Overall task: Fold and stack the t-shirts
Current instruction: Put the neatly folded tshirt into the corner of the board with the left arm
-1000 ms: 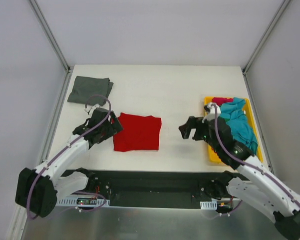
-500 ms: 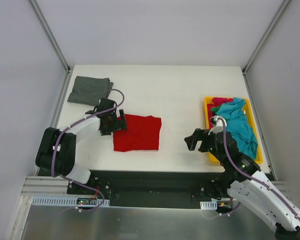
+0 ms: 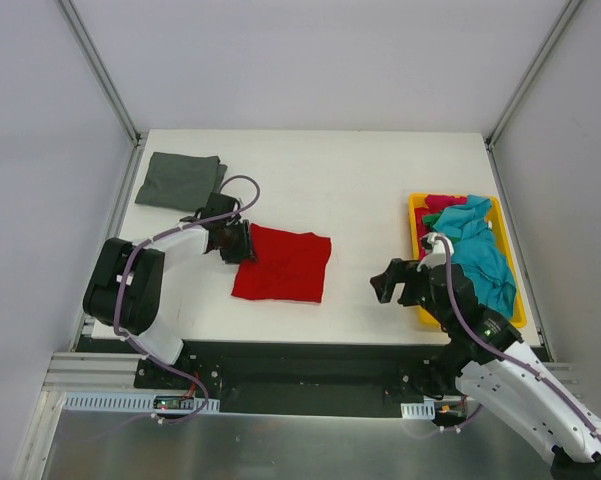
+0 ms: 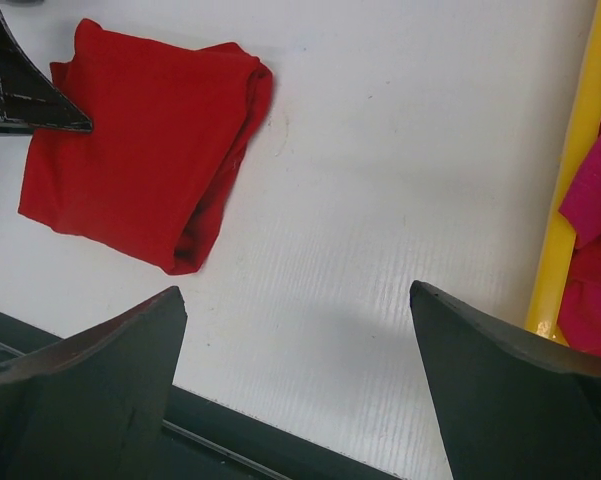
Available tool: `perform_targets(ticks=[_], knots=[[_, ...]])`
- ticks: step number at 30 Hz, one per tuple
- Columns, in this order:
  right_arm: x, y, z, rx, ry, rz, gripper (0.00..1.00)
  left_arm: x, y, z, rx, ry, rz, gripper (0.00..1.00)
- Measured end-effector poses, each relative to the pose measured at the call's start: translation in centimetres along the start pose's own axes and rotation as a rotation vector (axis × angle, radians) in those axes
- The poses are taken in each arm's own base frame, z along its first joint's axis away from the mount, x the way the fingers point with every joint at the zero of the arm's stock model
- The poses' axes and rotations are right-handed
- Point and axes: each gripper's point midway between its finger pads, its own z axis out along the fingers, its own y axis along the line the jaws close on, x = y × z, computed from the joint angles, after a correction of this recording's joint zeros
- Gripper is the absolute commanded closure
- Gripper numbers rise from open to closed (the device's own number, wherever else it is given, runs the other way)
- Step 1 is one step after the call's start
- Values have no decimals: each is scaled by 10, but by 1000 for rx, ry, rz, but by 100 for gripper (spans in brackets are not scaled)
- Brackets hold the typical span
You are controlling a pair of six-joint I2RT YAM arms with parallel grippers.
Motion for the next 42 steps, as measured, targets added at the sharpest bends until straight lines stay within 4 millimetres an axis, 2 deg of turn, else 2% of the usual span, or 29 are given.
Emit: perform_targets(ticks=[1,2,7,11,15,22,29,34,42], knots=[[0,0,0,1,-2,0,4,1,-1,2,1,8,10,93],[0,-1,0,3,-3,0,4,3,-3,4,2,16,21,100],[0,-6,-1,29,-6,-2,4,1,-15,5,-6,13,104,100],[0,-11,-1,55,-9,-4,4,-13,-15,0,-61,-29,168,100],[-2,-14,-4,65,-25,-2,4,-44,-13,-15,-124,-116,227,100],[-7,-16,-7,74,-52,1,4,-107,-22,-63,-97,-282,328,100],[-8,-21,-7,100,-62,-6,4,-166,-13,-106,-51,-402,330,100],[-9,-27,-5,135,-66,-15,4,-198,-14,-128,-26,-450,418,100],[-5,-37,0,198,-44,-32,4,-253,-1,-155,-36,-483,519,100]])
